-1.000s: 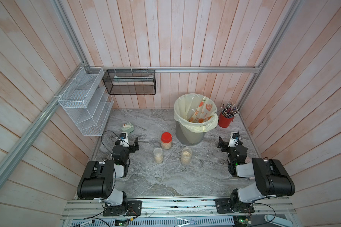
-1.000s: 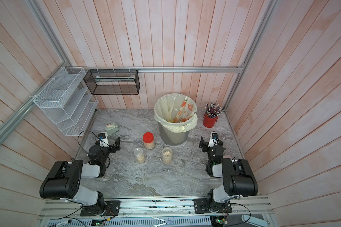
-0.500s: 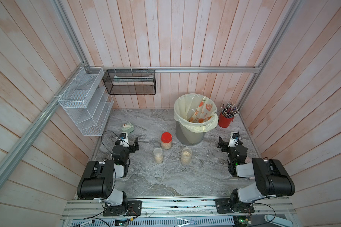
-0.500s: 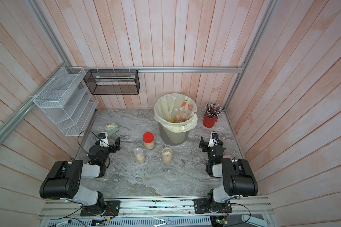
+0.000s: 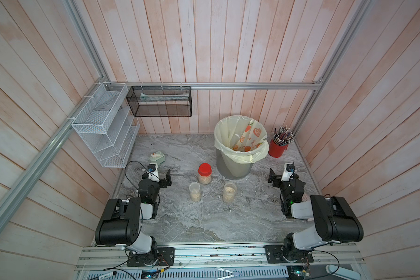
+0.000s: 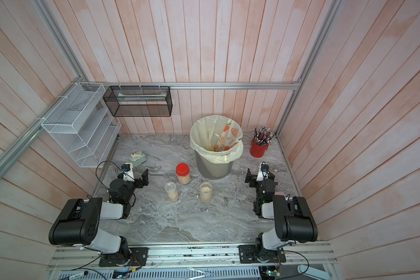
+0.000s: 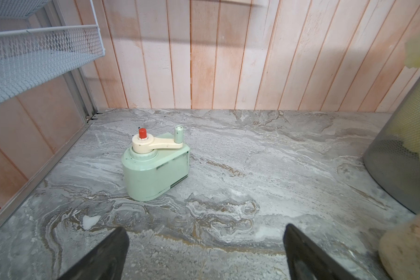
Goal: Empty expired oatmeal from jars
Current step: Pick up the jar from the center of the board.
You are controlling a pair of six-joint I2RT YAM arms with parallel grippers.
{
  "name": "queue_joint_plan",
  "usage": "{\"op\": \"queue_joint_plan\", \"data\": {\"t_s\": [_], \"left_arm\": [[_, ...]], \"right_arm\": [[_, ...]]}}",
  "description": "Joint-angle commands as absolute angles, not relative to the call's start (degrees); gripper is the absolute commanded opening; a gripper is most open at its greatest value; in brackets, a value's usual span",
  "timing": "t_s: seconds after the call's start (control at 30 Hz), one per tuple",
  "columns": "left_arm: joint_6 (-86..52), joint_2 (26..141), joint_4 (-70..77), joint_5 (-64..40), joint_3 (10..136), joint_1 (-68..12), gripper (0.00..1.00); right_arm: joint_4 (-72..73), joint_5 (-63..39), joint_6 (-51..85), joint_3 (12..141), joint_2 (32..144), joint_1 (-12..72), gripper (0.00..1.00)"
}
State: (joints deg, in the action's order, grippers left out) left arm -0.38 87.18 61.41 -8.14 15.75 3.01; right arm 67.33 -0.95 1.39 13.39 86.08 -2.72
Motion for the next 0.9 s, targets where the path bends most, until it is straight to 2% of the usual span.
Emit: {"op": "queue_joint_plan", "data": {"t_s": [0.0,0.37,0.63,0.73,0.87], "left_arm": [[0.23,83.15,60.92,-9.46,15.47,3.08,1.0],[-4.03,66.66,49.07,-8.64,14.33,2.11,1.0],[-22.75,55.41,35.42,-17.64,17.03,2.11,1.0],[-26.17,50.57,32.79,-19.5,16.11,2.11,1.0],[-32.49,46.26,28.82,-19.57,16.33,2.03,1.0]], "right_arm": [[60.3,-0.53,0.76,16.91,81.76,-2.7,0.98],[43.91,-5.01,2.56,21.16,68.11,-2.56,0.98],[28.19,-9.34,15.67,24.72,59.04,-2.2,0.98],[21.34,-10.77,17.3,27.28,57.6,0.93,0.99],[13.94,-6.0,17.67,29.28,55.14,10.17,0.98]]}}
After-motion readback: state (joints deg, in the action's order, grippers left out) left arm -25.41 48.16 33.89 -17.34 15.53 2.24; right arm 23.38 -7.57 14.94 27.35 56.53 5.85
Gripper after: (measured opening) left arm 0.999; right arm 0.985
